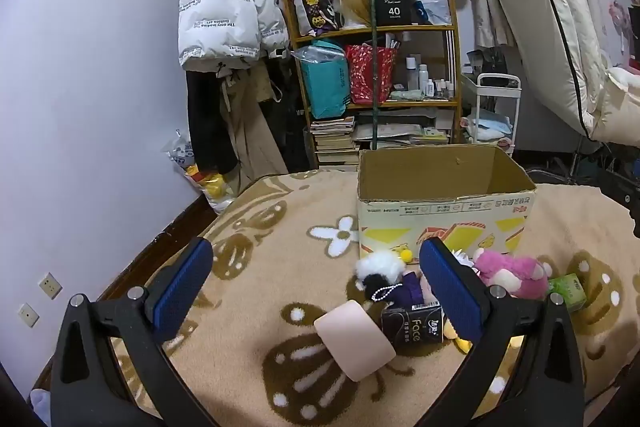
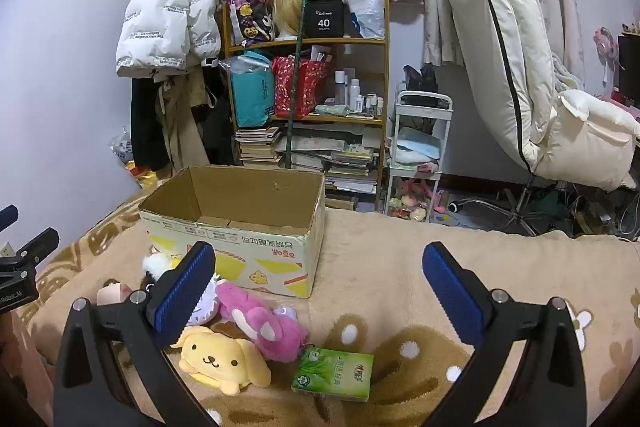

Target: Organize soft objects

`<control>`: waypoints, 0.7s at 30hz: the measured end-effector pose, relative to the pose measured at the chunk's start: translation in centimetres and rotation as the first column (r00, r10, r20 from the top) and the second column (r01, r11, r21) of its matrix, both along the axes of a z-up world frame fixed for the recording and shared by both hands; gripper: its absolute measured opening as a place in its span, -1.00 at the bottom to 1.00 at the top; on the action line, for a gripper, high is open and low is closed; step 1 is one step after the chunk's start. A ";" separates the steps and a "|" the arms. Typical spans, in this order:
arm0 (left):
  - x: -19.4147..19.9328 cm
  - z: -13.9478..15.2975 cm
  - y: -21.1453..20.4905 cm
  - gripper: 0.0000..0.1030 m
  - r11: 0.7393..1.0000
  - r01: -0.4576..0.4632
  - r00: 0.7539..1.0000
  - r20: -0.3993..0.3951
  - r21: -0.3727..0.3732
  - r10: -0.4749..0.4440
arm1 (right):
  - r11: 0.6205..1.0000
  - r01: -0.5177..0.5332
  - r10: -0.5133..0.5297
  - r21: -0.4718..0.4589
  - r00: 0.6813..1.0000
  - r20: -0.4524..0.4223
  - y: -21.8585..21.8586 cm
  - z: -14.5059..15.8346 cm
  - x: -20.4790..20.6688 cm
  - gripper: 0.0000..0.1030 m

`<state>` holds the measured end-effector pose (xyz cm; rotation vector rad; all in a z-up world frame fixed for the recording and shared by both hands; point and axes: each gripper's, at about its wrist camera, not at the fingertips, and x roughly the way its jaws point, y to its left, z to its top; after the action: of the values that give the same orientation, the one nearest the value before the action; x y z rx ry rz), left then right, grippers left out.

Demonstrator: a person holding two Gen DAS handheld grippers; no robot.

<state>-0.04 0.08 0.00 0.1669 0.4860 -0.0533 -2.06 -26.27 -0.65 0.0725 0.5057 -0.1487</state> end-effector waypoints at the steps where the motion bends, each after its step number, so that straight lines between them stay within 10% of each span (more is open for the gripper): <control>1: 0.0 0.0 -0.1 0.98 1.000 -0.001 1.000 -0.004 0.009 0.001 | 1.000 0.003 -0.003 -0.002 1.000 0.000 0.0 0.0 0.0 1.00; 21: 0.1 -0.2 0.1 0.98 1.000 0.000 1.000 -0.011 0.015 0.000 | 1.000 0.005 -0.005 0.001 1.000 -0.006 -0.1 -0.1 0.0 1.00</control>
<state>0.10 0.14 -0.21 0.1811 0.4978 -0.0508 -2.10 -26.32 -0.75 0.0742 0.5117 -0.1533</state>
